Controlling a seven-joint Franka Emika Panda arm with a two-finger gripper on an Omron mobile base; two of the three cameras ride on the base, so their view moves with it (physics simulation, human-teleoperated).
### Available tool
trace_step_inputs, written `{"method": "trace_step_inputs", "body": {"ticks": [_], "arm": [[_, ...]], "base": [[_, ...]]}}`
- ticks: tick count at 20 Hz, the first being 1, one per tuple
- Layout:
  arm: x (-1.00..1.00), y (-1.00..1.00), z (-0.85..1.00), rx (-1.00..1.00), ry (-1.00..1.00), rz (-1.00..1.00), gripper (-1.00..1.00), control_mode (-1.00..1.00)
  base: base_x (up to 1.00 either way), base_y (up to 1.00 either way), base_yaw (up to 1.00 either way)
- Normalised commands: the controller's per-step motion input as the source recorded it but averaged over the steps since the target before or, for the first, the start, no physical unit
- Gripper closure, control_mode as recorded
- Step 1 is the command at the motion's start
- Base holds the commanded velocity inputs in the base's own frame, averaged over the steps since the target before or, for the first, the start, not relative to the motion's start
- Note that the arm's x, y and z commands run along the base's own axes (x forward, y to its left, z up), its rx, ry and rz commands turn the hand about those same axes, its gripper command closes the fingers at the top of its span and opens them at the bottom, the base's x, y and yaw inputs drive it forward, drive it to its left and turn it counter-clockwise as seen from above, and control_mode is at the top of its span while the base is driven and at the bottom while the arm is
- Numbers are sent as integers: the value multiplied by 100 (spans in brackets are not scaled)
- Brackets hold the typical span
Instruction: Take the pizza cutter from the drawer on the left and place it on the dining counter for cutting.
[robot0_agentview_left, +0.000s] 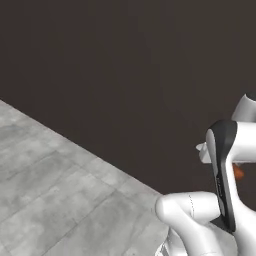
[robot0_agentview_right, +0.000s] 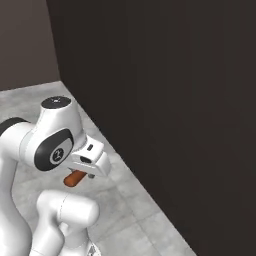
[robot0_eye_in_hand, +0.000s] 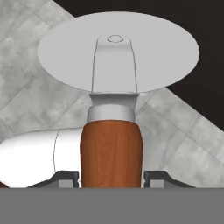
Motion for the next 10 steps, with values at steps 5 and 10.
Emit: {"method": "trace_step_inputs", "body": {"ticks": [5, 10], "arm": [[0, 0, 0, 0, 0, 0, 100, 100], [0, 0, 0, 0, 0, 0, 100, 100]], "base": [[73, -26, 82], [73, -27, 81]]}}
